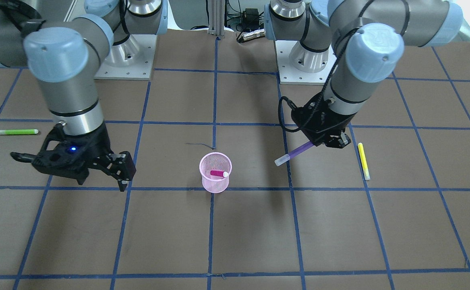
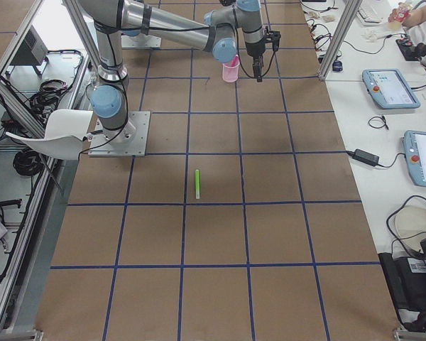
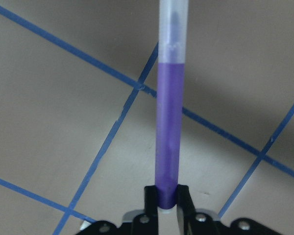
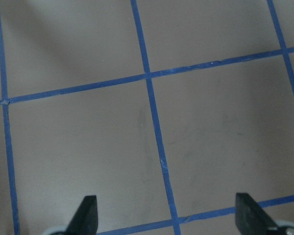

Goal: Insert purple and pink pens into pink cup

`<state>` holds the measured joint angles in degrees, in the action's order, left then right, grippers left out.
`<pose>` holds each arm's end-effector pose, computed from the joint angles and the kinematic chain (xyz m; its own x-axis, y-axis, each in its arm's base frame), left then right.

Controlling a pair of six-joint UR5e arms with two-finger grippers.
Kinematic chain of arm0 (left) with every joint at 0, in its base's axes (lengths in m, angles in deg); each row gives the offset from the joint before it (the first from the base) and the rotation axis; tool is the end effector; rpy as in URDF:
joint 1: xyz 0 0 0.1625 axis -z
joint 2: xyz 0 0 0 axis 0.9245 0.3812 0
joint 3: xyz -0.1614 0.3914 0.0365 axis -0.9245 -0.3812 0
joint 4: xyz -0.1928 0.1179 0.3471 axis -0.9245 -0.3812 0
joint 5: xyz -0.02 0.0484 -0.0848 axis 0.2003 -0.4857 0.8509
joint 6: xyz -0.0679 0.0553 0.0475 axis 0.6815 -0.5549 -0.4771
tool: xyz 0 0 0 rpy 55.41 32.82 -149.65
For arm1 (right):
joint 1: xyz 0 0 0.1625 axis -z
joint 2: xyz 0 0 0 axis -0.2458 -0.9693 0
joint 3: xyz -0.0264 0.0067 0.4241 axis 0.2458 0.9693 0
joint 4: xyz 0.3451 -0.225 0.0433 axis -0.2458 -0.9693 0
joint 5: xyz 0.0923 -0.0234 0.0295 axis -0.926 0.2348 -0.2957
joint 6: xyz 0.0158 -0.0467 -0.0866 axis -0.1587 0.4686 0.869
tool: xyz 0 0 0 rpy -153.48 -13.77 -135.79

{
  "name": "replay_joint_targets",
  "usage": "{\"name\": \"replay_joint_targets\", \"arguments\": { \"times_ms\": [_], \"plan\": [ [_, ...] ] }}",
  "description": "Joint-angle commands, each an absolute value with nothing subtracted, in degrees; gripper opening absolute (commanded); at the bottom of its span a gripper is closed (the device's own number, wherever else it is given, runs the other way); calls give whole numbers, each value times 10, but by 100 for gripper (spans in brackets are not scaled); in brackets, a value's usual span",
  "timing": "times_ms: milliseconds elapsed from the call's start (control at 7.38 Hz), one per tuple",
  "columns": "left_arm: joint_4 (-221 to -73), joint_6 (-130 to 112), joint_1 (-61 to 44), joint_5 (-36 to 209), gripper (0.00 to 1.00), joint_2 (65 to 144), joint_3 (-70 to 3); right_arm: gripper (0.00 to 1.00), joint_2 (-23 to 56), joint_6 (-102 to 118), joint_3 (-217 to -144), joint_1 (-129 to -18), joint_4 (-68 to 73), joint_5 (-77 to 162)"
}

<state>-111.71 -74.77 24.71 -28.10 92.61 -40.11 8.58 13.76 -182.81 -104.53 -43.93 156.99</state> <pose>-0.1484 -0.5175 0.3728 -0.5940 0.8031 0.0465 0.8020 0.5867 0.1122 0.1337 -0.5856 0.3886 -0.9830 0.1821 -0.0243 0.1820 0.9470 -0.2647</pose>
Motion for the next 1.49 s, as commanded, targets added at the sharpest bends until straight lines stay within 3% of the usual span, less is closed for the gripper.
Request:
{"name": "replay_joint_targets", "arguments": {
  "times_ms": [0, 406, 1354],
  "plan": [
    [-1114, -594, 336, -303, 0, 955, -393, 100, 63, 177, -1778, -1024, -330, 1558],
    [-1167, -575, 432, -370, 0, 1026, -317, 100, -4, 231, -1782, -1023, -139, 1556],
    [-1199, -575, 481, -428, 0, 1118, -267, 100, -43, 316, -1823, -1021, -149, 1559]
  ]
}}
